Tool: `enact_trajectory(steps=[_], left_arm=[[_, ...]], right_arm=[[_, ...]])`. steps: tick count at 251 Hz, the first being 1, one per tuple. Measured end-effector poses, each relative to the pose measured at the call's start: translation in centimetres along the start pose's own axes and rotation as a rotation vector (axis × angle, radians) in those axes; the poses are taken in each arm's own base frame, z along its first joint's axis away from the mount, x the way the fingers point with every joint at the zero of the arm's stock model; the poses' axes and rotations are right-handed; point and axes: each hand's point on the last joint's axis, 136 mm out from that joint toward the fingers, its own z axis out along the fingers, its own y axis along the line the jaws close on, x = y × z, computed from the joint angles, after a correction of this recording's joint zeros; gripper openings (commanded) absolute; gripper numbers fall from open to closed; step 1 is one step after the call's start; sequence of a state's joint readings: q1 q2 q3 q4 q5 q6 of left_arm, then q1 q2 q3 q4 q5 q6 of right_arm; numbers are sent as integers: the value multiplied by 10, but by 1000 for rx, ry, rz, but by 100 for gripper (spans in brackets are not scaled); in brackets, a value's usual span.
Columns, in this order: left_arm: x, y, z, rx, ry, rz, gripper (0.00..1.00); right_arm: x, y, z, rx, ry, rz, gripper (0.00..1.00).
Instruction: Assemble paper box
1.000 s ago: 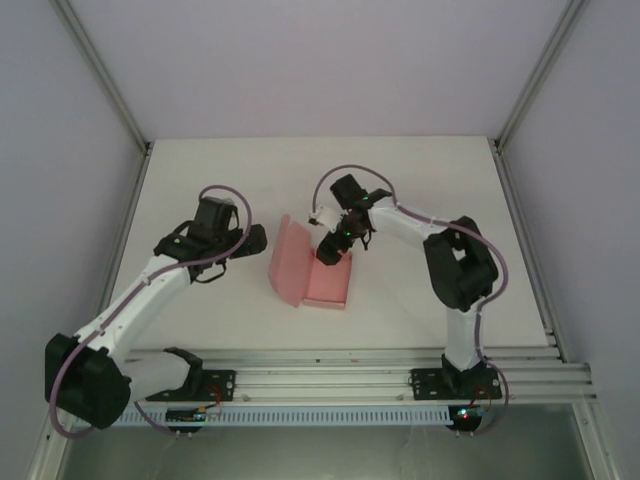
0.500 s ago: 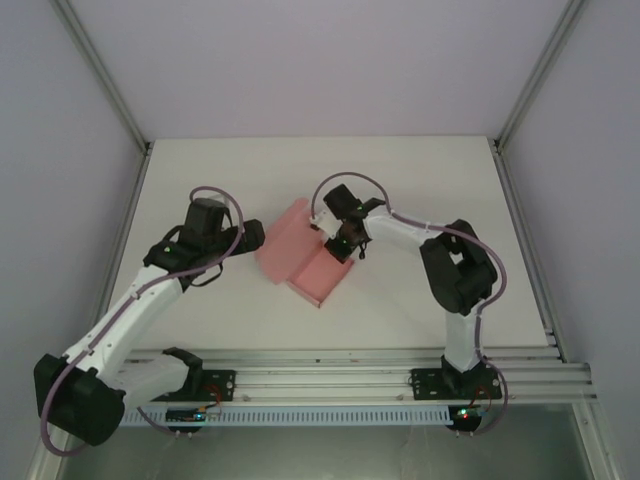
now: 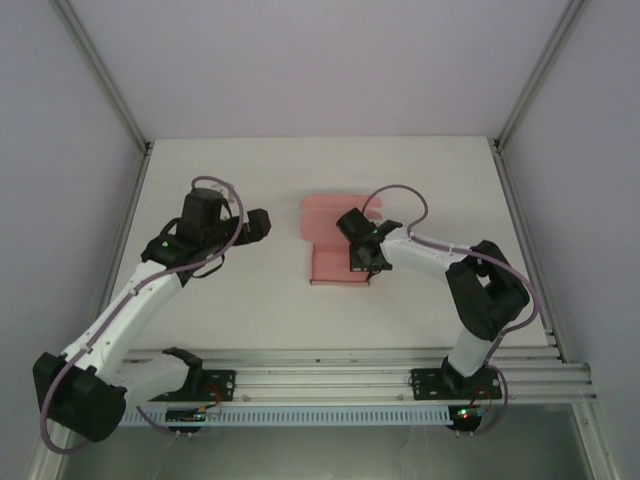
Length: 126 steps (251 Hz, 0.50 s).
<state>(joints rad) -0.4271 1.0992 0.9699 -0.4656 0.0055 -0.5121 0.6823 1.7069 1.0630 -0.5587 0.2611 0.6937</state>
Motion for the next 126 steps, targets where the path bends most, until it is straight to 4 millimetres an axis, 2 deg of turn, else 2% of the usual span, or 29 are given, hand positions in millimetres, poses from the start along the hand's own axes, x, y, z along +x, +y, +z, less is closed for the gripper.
enact_trajectory(steps=[23, 45, 56, 73, 98, 126], left_arm=[[9, -4, 11, 22, 49, 14, 100], [15, -10, 20, 59, 89, 30, 99], [18, -14, 24, 81, 107, 41, 99], [23, -19, 30, 116, 134, 62, 100], [29, -29, 40, 168, 187, 105, 100], [25, -43, 56, 224, 229, 171, 100]], right_arm=[[4, 2, 2, -4, -2, 36, 9], [0, 6, 1, -18, -17, 46, 23], [-2, 7, 1, -22, -23, 41, 34], [-3, 7, 0, -26, -28, 25, 43], [-10, 7, -13, -52, -55, 1, 61], [-28, 5, -39, -124, -114, -35, 87]])
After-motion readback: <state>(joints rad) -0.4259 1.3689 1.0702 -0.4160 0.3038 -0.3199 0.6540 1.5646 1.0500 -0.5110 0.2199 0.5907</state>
